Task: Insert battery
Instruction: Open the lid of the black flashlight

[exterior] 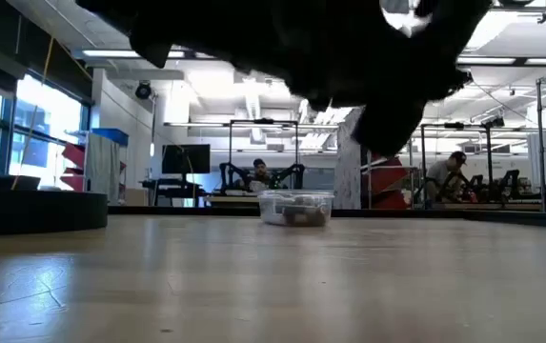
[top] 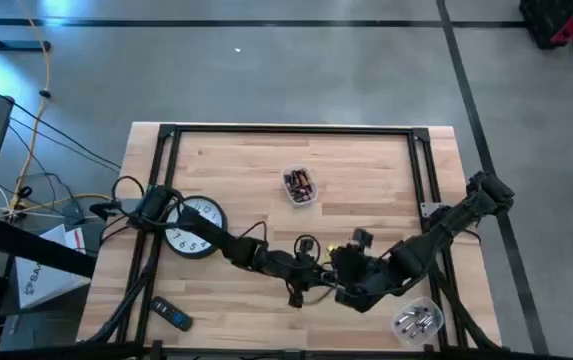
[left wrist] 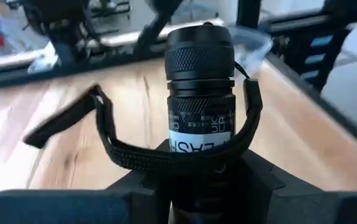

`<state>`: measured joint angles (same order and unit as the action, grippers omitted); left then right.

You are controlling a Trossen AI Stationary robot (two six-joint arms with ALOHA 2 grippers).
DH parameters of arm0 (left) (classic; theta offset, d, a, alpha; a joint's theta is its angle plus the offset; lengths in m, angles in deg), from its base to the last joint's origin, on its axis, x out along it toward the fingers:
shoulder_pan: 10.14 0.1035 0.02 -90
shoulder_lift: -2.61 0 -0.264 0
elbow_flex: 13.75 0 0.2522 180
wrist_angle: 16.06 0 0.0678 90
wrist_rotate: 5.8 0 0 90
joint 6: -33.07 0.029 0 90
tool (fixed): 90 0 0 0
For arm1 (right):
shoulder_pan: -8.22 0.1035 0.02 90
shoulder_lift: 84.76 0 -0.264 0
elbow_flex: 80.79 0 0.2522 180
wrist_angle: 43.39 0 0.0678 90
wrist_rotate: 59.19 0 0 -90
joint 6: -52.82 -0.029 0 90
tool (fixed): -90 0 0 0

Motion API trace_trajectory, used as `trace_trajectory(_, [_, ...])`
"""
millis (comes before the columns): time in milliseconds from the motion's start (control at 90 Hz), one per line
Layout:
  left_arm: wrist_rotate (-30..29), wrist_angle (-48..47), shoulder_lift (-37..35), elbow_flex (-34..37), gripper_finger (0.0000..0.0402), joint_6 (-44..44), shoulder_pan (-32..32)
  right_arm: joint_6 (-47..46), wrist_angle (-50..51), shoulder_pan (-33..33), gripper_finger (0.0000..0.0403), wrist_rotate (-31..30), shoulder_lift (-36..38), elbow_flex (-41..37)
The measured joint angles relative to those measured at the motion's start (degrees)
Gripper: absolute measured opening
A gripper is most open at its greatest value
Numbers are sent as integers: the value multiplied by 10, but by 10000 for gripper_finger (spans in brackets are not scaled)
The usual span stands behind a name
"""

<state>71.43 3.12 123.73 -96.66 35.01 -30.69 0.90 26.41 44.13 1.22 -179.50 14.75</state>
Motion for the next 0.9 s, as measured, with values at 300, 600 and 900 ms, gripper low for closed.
trace_trajectory(300, [-160,72,63,1,97,4,8,-262,42,-46,144,60,0,0])
trace_trajectory(600, [-245,115,75,0,97,33,-2,-334,48,-95,144,97,-1,-1])
trace_trajectory(900, [-225,265,132,0,97,32,1,-336,59,-145,144,180,-1,-1])
